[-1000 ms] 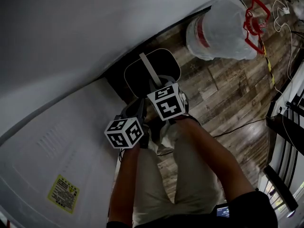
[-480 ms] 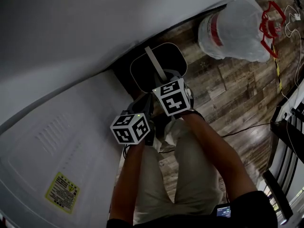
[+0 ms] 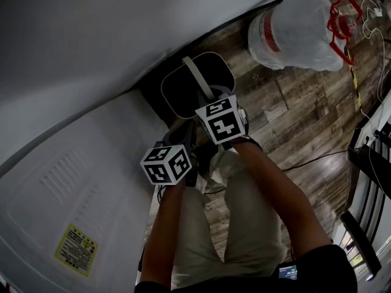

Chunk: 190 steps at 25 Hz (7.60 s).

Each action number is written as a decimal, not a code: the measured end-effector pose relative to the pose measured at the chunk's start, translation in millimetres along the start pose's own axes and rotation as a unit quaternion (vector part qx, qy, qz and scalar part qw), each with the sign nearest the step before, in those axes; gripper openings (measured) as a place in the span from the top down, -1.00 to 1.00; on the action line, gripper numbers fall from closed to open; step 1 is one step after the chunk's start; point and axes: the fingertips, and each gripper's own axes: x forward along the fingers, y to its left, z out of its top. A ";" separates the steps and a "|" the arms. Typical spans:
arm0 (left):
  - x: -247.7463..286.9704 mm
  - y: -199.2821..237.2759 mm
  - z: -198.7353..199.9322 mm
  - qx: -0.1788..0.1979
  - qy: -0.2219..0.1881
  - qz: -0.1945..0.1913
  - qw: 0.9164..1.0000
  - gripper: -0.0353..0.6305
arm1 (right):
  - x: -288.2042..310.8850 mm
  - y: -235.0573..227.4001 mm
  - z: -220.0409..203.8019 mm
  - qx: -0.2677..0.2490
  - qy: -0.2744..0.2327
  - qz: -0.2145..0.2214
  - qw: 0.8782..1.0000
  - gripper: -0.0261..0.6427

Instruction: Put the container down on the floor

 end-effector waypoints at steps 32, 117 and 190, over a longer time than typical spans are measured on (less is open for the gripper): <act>45.3 -32.1 -37.5 0.043 0.074 -0.022 0.996 0.84 | -14.3 -72.0 -48.1 0.043 0.005 -0.030 0.999 0.83; -12.6 -139.1 6.2 0.095 0.117 -0.032 0.988 0.84 | -174.5 -97.7 -100.5 0.228 0.059 -0.081 0.969 0.79; -404.2 -503.4 179.9 0.351 -0.121 -0.161 0.915 0.84 | -653.9 80.2 156.2 0.165 -0.277 -0.127 0.938 0.83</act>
